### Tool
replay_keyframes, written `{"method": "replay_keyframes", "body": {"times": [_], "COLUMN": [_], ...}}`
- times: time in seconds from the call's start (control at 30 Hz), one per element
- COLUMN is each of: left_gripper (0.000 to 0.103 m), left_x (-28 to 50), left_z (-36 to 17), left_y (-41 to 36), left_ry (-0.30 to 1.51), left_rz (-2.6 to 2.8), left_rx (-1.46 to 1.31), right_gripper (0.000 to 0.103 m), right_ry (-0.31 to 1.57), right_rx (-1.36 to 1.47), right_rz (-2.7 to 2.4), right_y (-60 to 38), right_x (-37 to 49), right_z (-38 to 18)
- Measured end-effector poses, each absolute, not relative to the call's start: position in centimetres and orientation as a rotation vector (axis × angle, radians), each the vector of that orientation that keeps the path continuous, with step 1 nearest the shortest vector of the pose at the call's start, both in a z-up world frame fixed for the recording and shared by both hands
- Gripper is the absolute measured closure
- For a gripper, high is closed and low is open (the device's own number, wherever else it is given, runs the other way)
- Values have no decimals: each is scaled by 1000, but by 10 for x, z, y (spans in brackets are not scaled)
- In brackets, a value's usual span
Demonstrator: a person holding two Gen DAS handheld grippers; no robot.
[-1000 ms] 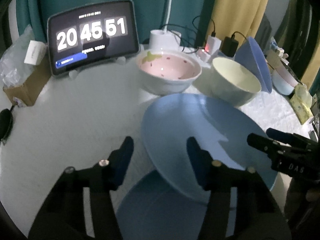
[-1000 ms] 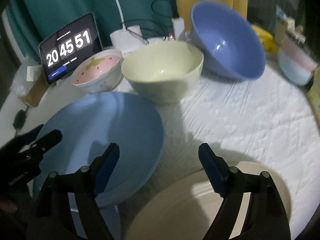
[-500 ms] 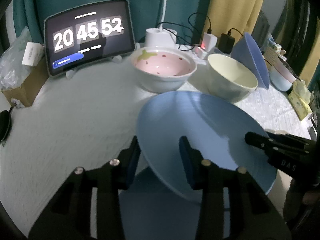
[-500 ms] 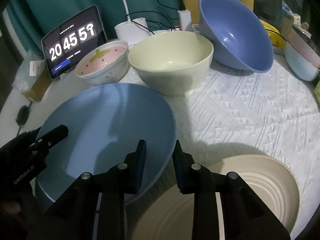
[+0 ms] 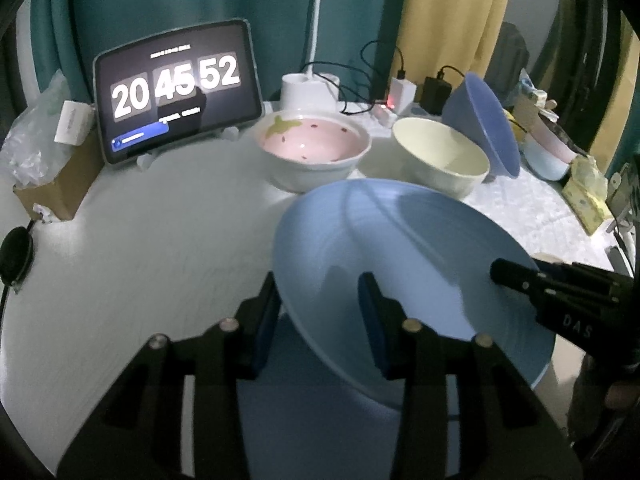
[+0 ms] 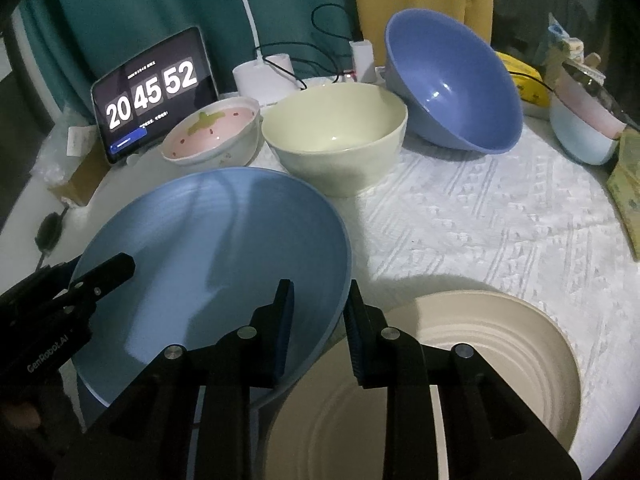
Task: Organize plates and bowls
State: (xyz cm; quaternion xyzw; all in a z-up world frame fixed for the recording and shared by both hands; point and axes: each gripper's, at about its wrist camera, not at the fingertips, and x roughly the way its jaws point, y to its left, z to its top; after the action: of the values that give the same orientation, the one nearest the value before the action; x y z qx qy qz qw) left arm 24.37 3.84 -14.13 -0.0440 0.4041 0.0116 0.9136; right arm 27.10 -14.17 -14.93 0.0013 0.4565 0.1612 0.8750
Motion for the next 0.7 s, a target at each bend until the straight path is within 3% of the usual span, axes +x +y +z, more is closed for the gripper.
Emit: {"method": "replay_keyframes", "body": {"times": [0.7], "left_gripper": [62], "left_x": [212], "left_z": [-123], "left_y": [-1], "left_ry": [795], "left_rz": [-23], "left_rx": [-32], "right_gripper": [76], "right_ry": [894], "right_rx": [36], "right_rz": [290], "right_y": [-176], "right_x": [230], "right_z": [-130]}}
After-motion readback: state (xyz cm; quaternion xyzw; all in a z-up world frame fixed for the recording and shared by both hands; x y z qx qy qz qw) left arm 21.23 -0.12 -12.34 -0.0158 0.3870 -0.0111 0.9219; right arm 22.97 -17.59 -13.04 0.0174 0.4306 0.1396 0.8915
